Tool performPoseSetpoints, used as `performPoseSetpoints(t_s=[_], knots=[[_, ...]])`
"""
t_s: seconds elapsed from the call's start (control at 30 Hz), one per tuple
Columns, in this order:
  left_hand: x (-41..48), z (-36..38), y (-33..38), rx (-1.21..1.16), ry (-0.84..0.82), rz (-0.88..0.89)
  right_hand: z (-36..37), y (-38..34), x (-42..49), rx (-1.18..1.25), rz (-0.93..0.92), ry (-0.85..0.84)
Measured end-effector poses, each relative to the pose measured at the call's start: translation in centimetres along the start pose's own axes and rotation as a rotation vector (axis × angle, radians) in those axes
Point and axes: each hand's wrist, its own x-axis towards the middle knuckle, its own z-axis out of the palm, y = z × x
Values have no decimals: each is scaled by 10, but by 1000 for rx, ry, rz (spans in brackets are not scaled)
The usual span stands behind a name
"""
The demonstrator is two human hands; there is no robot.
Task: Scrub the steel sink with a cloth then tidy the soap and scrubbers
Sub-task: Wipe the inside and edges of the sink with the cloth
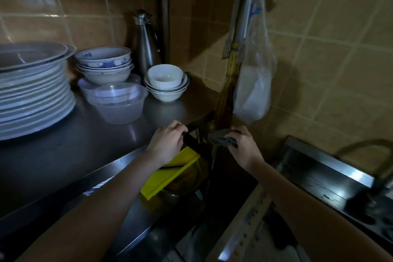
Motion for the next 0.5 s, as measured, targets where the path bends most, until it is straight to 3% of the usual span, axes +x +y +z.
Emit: performPoseSetpoints(t_s=[0.2,0.5], knots=[[14,22,35,-32,-25,96,-13,54,-32,0,146,-7],[19,85,67,-99,-221,121,-23,116,-78,-17,281,35]])
